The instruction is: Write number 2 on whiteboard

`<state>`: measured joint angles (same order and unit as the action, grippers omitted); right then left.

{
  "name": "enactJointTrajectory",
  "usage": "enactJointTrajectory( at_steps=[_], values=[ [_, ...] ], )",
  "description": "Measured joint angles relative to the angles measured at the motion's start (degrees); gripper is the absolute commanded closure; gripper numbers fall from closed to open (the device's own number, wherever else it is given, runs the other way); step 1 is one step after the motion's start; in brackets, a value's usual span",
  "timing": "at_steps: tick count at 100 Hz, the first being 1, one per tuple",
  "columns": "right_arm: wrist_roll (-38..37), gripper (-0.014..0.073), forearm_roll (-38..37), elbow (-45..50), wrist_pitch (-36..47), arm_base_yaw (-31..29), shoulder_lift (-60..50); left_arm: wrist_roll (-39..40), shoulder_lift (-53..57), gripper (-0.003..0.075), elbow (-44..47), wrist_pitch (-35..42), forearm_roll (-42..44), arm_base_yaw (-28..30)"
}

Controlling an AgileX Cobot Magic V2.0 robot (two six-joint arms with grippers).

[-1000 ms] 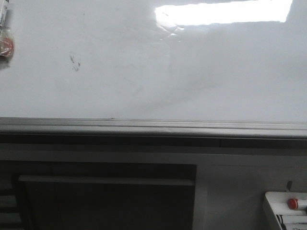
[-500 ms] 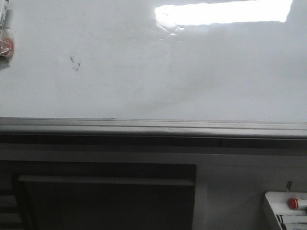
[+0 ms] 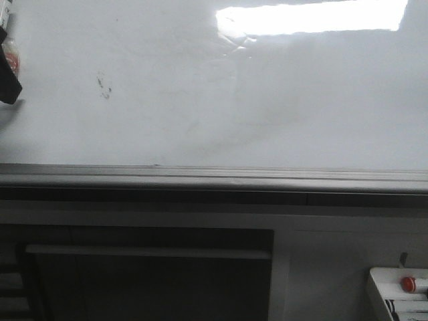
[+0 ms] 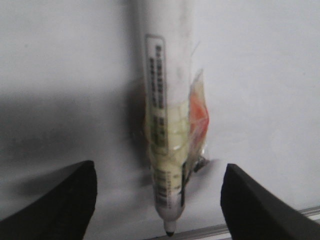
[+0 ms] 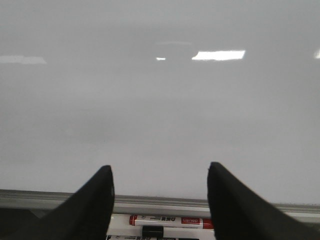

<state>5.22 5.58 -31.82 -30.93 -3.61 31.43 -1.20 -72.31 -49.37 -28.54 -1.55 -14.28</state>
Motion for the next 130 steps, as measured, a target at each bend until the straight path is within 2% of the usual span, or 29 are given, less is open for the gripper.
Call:
enactJointTrajectory(
  at_steps=[10,37,61,83,101,115,130],
  values=[
    [0.0,0.022,0.0,0.2,0.1,0.0,0.0,0.0,-0.7,0.0284,-0.6,-0.4,0.0,0.0],
    [0.0,0.022,0.0,0.6,0.5,0.0,0.0,0.0,-1.2,0.0527,-0.8,-0.4,0.0,0.0],
    [0.0,0.022,0.0,0.6,0.5,0.0,0.0,0.0,-1.3,0.0668,-0.8,-0.4,0.0,-0.1],
    [0.0,0.022,0.0,0.6,0.5,0.0,0.0,0.0,0.8,0.0739,-0.8,-0.4,0.0,-0.1],
    [0.0,0.022,0.1,0.6,0.5,0.0,0.0,-0.1,2.7,0.0738,-0.8,-1.9,0.0,-0.3],
    [0.0,0.0221,1.8,0.4,-0.3,0.0,0.0,-4.0,4.2,0.0738,-3.0,-7.6,0.1,-3.0],
    [3.8,0.0221,5.3,-4.1,-8.2,2.1,2.9,-11.2,4.4,0.0738,-8.3,-18.0,0.1,-10.0]
  ],
)
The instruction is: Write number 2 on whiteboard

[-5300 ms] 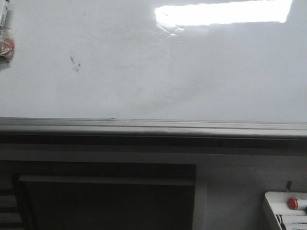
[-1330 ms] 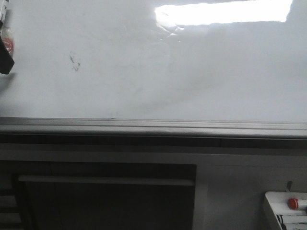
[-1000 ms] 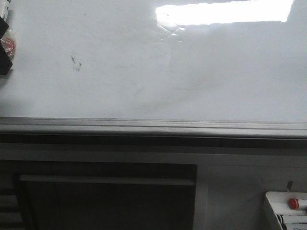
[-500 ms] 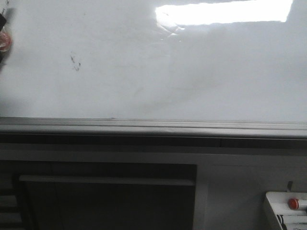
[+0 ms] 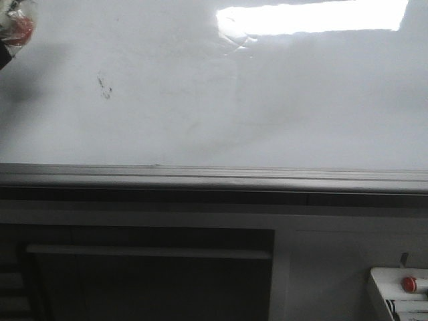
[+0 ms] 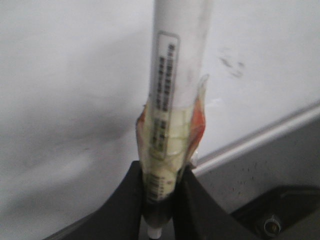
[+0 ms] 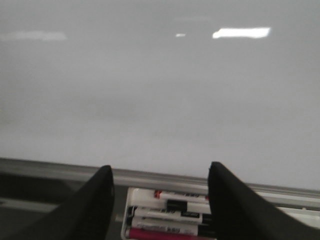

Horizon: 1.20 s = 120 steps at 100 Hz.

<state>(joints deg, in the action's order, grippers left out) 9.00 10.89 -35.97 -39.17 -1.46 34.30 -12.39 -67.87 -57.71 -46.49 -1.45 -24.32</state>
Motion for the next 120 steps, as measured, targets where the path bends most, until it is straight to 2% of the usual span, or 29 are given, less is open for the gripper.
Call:
enactJointTrajectory(
  at_steps=[21,39,52,70,89,120],
  values=[
    [12.6,0.0221,12.0,-8.2,-12.7,4.3,9.7,-9.9,-0.4,0.0738,-4.4,-11.4,-0.1,-11.1],
    [25.9,0.0221,22.0,-14.1,-18.9,7.8,18.3,-14.8,-2.6,0.0738,-4.9,-14.8,-0.1,-18.3],
    [35.2,0.0221,23.6,-18.0,-21.5,13.4,23.9,-15.7,-4.8,0.0738,-5.1,-14.9,-0.1,-22.0],
    [45.4,0.0221,24.0,-22.0,-21.0,23.3,30.3,-17.7,-7.9,0.0738,-7.0,-14.8,-0.1,-24.9],
    [50.5,0.0221,24.3,-25.1,-16.9,30.0,34.8,-20.0,-9.0,0.0738,-8.8,-12.2,-0.1,-27.2],
    [52.9,0.0221,27.0,-26.7,-15.5,31.9,37.0,-21.9,-9.0,0.0738,-8.9,-5.4,0.0,-30.2]
  ],
)
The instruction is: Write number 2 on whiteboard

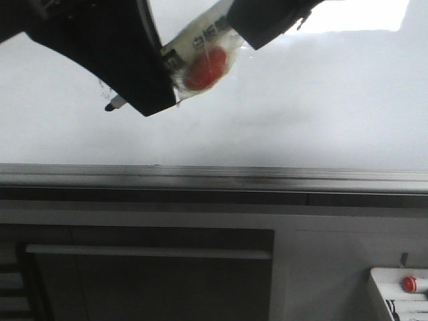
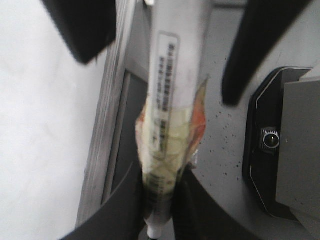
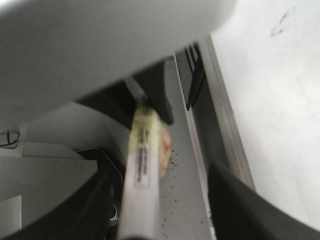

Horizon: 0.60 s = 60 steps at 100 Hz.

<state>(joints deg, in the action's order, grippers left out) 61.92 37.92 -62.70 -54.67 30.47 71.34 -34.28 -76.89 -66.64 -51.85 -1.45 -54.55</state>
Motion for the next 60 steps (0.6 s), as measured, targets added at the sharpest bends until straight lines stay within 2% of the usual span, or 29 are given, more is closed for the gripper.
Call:
enactJointTrajectory(
  at_steps=[32,60],
  values=[
    [2.8,0.0225,1.1,0.0,0.0,0.0,0.0,-1.3,0.0,0.0738,0.0,1.5,0.1,-0.7],
    [3.0,0.0409,1.1,0.0,-0.9,0.0,0.0,-1.4,0.0,0.0738,0.0,1.6,0.1,-0.7]
  ],
)
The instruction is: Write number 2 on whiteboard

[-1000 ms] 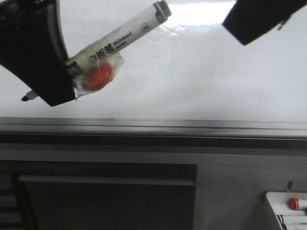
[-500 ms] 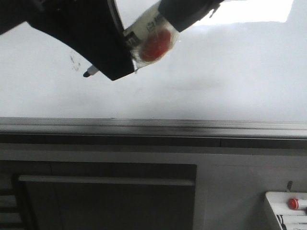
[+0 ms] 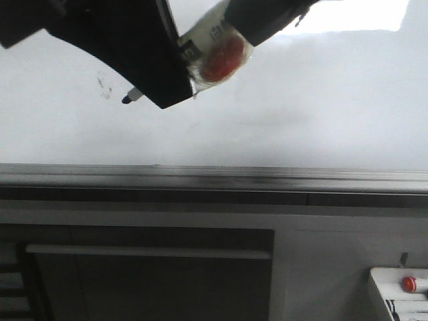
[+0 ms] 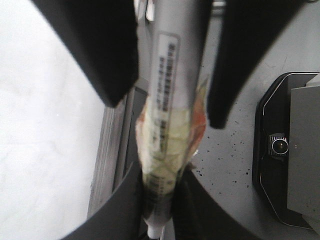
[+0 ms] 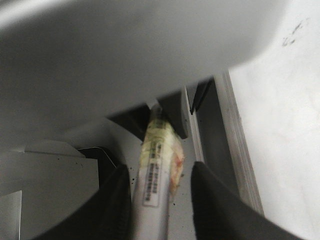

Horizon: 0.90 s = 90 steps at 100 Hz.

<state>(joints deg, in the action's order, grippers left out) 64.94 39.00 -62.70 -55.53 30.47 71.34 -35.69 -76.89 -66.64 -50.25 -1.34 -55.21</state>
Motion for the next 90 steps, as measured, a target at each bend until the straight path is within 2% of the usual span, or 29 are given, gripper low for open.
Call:
enactJointTrajectory(
  at_steps=[21,42,55,64,76,77,84,90],
  values=[
    [1.7,0.0428,0.0,0.0,-0.3,0.0,0.0,0.0,0.0,0.0738,0.0,0.0,0.1,0.0],
    [2.1,0.0562,0.1,0.0,-0.4,0.0,0.0,0.2,0.0,0.0738,0.0,0.0,0.1,0.0],
    [2.2,0.058,0.1,0.0,-0.3,0.0,0.0,0.6,0.0,0.0731,0.0,0.0,0.0,0.0],
    [2.2,0.058,0.1,0.0,-0.3,0.0,0.0,0.6,0.0,0.0638,0.0,0.0,0.0,0.0],
    [2.4,0.058,0.1,0.0,-0.3,0.0,0.0,0.2,0.0,0.0396,0.0,0.0,0.0,0.0],
    [2.4,0.058,0.1,0.0,-0.3,0.0,0.0,0.2,0.0,0.0358,0.0,0.0,0.0,0.0],
    [2.4,0.058,0.1,0.0,-0.3,0.0,0.0,0.2,0.0,0.0274,0.0,0.4,0.1,0.0],
    [2.4,0.058,0.1,0.0,0.3,0.0,0.0,0.6,0.1,0.0248,0.0,0.4,0.1,0.4]
  ],
)
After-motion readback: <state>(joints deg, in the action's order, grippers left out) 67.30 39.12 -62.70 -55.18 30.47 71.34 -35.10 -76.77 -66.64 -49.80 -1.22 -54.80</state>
